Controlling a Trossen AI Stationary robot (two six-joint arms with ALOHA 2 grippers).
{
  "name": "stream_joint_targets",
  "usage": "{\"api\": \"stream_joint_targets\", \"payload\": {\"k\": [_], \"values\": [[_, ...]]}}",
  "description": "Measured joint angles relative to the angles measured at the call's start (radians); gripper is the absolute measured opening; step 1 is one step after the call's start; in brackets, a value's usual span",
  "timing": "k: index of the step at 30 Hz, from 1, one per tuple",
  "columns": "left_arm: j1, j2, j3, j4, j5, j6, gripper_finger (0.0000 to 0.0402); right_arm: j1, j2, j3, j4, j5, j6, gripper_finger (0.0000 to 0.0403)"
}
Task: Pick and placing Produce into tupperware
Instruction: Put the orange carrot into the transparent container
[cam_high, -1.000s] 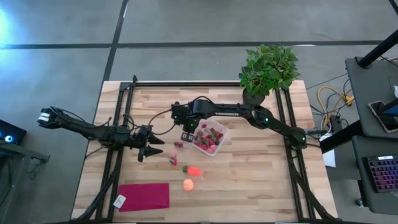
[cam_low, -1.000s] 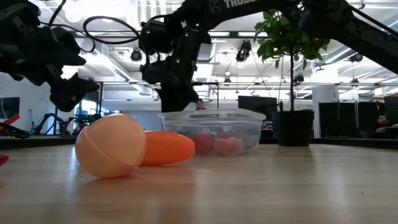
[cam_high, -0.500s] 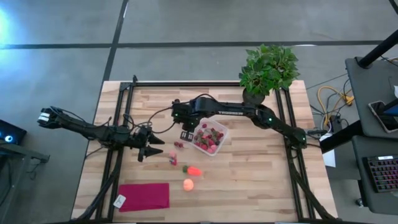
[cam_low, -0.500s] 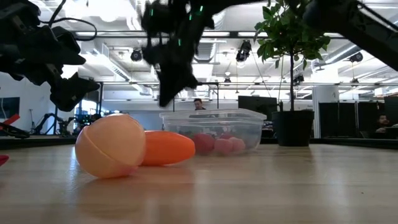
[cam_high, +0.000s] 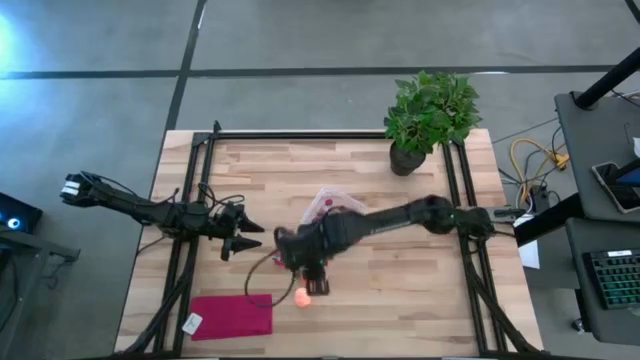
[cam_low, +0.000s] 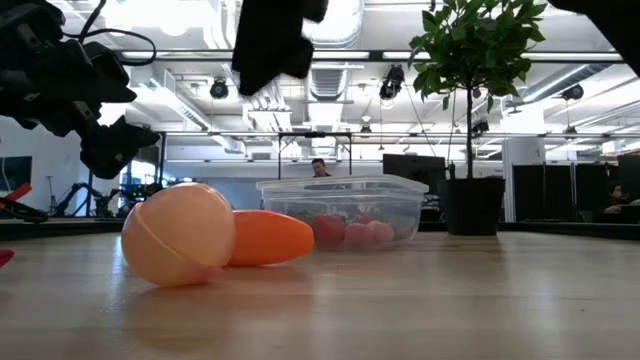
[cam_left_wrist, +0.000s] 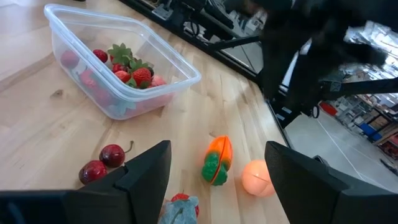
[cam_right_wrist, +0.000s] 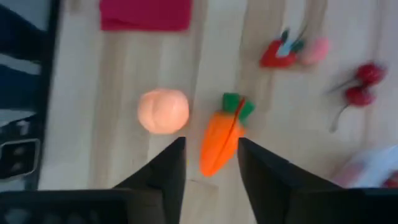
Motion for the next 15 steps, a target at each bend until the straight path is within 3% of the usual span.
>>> {"api": "stream_joint_targets", "payload": {"k": [8, 15], "values": [[0.000, 0.001, 0.000, -0.004, 0.021, 0.000, 0.0247, 0.034, 0.079, -0.004, 0.042, 0.072, 0.195, 0.0218], [-0.001, 0.002, 0.000, -0.007, 0.024, 0.000, 0.0247, 0.055, 0.131, -0.005, 0.066, 0.157, 0.289, 0.0265]]}}
